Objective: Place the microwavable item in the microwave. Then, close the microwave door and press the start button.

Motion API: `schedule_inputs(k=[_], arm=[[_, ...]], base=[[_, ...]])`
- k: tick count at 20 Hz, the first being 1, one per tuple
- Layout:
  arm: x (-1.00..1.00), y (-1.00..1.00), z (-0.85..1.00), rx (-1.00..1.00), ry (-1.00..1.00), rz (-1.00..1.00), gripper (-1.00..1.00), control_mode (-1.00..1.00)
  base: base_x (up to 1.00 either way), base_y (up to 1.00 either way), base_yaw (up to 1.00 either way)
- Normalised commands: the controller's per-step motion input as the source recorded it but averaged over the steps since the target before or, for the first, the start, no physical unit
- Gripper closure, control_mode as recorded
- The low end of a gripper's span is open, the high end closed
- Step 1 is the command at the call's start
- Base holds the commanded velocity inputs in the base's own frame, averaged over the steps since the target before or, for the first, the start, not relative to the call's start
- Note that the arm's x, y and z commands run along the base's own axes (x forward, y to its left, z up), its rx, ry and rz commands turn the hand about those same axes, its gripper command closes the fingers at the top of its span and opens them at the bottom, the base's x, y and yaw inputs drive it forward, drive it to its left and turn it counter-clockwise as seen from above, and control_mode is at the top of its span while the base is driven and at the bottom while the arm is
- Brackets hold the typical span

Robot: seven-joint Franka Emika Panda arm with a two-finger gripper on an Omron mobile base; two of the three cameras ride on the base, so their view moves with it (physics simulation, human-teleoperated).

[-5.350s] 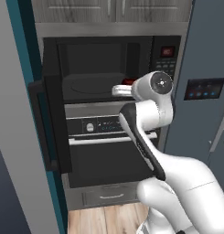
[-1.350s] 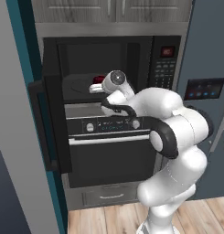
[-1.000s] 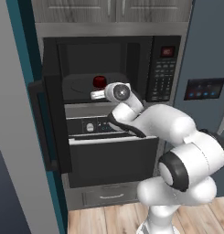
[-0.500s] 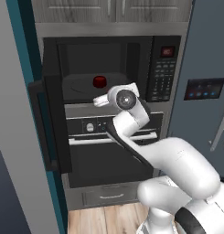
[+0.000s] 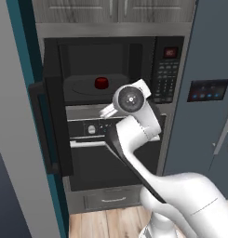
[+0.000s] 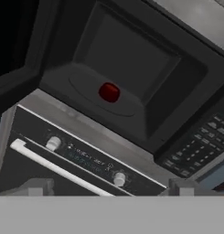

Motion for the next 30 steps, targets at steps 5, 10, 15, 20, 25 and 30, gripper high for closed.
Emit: schedule_inputs(k=[5,10,15,20,25,30], arm=[[-1.0,0.02,0.0,-0.21,0.0,0.0,-1.0,-1.0],[-1.0,0.0,0.0,-0.18,-0.03,0.0,-1.0,-1.0],[-1.0,0.24,0.0,-0.17,-0.27,0.0,-1.0,-1.0],[-1.0,0.7,0.07,-0.2,-0.38,0.0,-1.0,-1.0],[-0.92,0.91,0.03,-0.19,-0.16,-0.02,-1.0,-1.0],[0.12,1.0,-0.38,-0.26,0.07,-0.08,-1.0,-1.0]], base=[[0.0,0.0,0.0],[0.0,0.0,0.0],[0.0,0.0,0.0],[0.0,0.0,0.0],[0.0,0.0,0.0],[0.0,0.0,0.0]])
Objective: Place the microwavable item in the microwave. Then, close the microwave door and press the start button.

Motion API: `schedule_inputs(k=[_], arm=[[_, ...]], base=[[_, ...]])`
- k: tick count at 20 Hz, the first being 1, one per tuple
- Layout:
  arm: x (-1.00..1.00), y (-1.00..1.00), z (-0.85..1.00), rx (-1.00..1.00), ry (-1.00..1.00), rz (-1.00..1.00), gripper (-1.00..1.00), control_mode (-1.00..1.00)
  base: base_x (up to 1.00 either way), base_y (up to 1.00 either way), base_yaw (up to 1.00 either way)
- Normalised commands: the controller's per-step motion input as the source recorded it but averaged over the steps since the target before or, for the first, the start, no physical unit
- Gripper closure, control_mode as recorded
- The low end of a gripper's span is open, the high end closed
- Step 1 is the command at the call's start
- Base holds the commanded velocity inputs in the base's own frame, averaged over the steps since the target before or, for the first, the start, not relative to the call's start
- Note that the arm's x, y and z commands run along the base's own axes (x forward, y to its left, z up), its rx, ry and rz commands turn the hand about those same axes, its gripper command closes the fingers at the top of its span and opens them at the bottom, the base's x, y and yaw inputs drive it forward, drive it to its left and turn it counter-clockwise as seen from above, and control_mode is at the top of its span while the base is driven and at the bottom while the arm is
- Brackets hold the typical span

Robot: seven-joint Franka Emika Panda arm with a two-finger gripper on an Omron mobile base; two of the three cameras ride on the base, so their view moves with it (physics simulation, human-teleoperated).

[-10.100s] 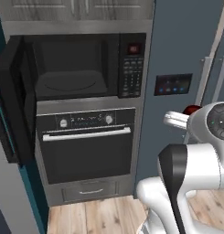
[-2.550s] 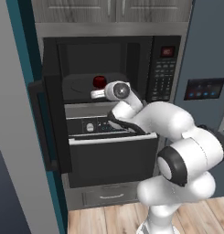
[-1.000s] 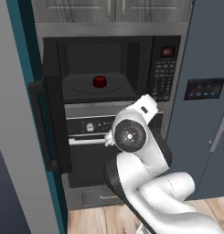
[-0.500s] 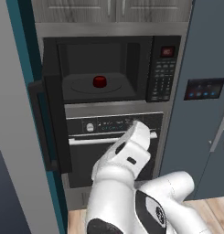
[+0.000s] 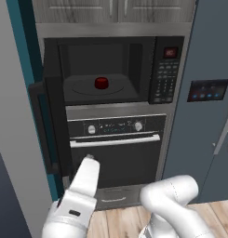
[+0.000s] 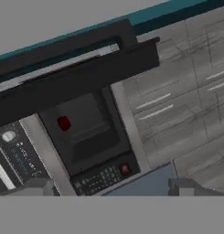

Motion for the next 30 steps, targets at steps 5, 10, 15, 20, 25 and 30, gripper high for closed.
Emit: schedule_inputs(k=[5,10,15,20,25,30], arm=[[0.94,1.0,-0.67,-0.28,0.18,-0.06,-1.0,-1.0],[0.97,0.96,-0.53,-0.23,0.16,-0.04,-1.0,-1.0],[0.99,0.38,-0.26,-0.1,0.15,-0.06,-1.0,-1.0],[0.67,-0.11,-0.07,-0.01,0.13,-0.07,-1.0,-1.0],[0.08,-0.82,0.0,0.0,0.06,-0.05,-1.0,-1.0],[0.05,-1.0,0.0,0.05,0.08,-0.02,-1.0,-1.0]], base=[[0.0,0.0,0.0],[0.0,0.0,0.0],[0.0,0.0,0.0],[0.0,0.0,0.0],[0.0,0.0,0.0],[0.0,0.0,0.0]])
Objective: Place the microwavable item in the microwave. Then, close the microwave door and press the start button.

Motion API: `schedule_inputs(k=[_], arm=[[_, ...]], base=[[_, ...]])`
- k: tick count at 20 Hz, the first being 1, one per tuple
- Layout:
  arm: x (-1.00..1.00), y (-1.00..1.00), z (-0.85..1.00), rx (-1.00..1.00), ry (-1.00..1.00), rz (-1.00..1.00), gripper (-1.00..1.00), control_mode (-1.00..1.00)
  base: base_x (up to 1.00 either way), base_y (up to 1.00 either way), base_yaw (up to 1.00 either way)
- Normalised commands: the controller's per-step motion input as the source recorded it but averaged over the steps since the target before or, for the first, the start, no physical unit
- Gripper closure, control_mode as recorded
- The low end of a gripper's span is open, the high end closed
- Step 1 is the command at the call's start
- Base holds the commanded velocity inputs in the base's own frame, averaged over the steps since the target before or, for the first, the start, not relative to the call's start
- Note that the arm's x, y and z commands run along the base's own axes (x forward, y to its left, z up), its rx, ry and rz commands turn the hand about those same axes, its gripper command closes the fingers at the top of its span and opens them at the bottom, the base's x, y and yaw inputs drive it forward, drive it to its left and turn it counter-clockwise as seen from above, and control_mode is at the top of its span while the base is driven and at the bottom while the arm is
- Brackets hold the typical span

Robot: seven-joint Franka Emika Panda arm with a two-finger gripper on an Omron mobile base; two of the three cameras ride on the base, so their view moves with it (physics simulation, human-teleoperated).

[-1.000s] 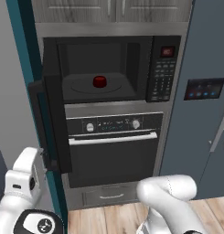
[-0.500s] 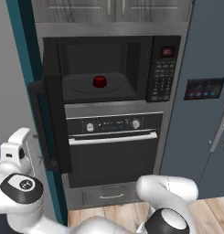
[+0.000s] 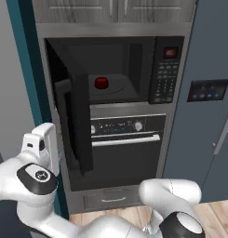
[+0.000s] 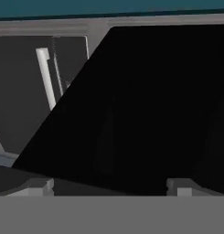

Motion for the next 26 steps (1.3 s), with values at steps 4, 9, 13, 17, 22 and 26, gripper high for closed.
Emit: schedule_inputs(k=[4,9,13,17,22,26], arm=[[0.24,-1.0,0.0,0.08,0.11,0.0,-1.0,-1.0],[0.35,-1.0,0.0,0.09,0.1,0.0,-1.0,-1.0],[0.39,-1.0,0.02,0.09,0.09,0.0,-1.0,-1.0],[0.4,-1.0,0.03,0.09,0.07,0.0,-1.0,-1.0],[0.63,-1.0,0.12,0.1,0.07,0.0,-1.0,-1.0],[0.9,-0.71,0.24,0.07,0.01,0.01,-1.0,-1.0]], base=[[0.0,0.0,0.0],[0.0,0.0,0.0],[0.0,0.0,0.0],[0.0,0.0,0.0],[0.0,0.0,0.0],[0.0,0.0,0.0]])
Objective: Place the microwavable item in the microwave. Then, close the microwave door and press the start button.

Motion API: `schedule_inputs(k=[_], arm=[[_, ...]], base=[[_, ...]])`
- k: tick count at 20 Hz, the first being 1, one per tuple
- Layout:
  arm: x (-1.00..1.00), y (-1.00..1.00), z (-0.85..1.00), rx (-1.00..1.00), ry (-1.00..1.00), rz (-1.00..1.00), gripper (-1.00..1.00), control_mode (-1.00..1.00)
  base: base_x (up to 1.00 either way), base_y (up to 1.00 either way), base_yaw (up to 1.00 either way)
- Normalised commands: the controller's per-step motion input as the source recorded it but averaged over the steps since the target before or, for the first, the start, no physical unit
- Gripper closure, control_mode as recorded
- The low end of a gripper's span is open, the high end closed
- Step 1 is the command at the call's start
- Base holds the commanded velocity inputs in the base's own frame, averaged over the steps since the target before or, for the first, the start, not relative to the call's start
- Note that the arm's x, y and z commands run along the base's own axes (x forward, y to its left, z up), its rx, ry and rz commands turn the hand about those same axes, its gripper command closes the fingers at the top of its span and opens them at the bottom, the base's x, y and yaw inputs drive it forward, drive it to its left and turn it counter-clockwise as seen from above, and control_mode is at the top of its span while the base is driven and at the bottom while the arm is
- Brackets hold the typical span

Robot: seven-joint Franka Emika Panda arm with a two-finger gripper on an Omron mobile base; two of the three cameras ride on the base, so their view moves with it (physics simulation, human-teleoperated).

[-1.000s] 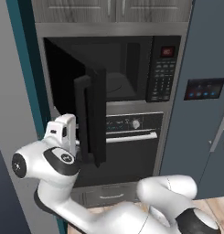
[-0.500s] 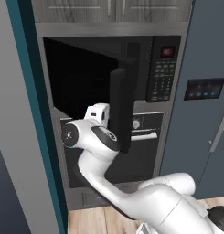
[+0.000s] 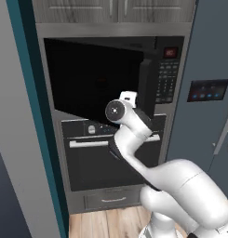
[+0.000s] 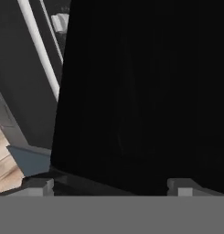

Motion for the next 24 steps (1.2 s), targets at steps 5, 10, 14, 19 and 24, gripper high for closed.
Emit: schedule_inputs(k=[5,10,14,19,24], arm=[[0.99,-0.25,0.09,0.04,0.0,0.03,-1.0,-1.0],[1.0,-0.05,0.09,0.01,0.0,0.0,-1.0,-1.0],[0.89,0.0,0.08,0.0,0.01,0.0,-1.0,-1.0],[0.79,0.0,0.15,0.0,0.0,0.0,-1.0,-1.0],[0.75,-0.06,0.05,0.0,0.06,0.0,-1.0,-1.0]], base=[[0.0,0.0,0.0],[0.0,0.0,0.0],[0.0,0.0,0.0],[0.0,0.0,0.0],[0.0,0.0,0.0]])
